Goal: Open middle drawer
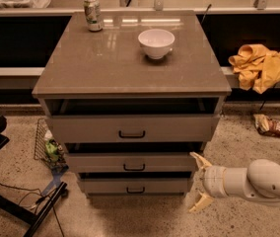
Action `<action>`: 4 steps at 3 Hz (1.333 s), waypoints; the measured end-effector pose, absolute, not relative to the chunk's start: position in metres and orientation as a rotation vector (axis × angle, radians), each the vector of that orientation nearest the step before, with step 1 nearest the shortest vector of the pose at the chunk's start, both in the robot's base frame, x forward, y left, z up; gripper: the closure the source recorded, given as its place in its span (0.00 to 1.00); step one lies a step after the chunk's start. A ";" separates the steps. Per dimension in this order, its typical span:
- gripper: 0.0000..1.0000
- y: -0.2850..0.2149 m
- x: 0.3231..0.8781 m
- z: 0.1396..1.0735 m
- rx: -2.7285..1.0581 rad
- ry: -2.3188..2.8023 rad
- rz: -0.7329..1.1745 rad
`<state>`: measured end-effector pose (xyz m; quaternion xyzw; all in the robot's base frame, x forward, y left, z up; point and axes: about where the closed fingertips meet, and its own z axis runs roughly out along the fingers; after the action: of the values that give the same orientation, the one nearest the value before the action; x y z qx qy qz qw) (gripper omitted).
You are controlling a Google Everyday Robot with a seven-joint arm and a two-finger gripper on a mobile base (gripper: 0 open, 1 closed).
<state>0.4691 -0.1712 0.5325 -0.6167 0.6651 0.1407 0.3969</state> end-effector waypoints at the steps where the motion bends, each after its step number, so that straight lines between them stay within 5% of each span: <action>1: 0.00 -0.154 0.489 0.519 -1.547 1.668 0.411; 4: 0.00 -0.110 0.574 0.455 -1.457 1.690 0.556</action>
Offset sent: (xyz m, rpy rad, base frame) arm 0.0966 0.0623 -0.0655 0.1790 0.0735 0.0221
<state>0.5744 -0.1104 0.4550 -0.5783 0.6706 0.2206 0.4089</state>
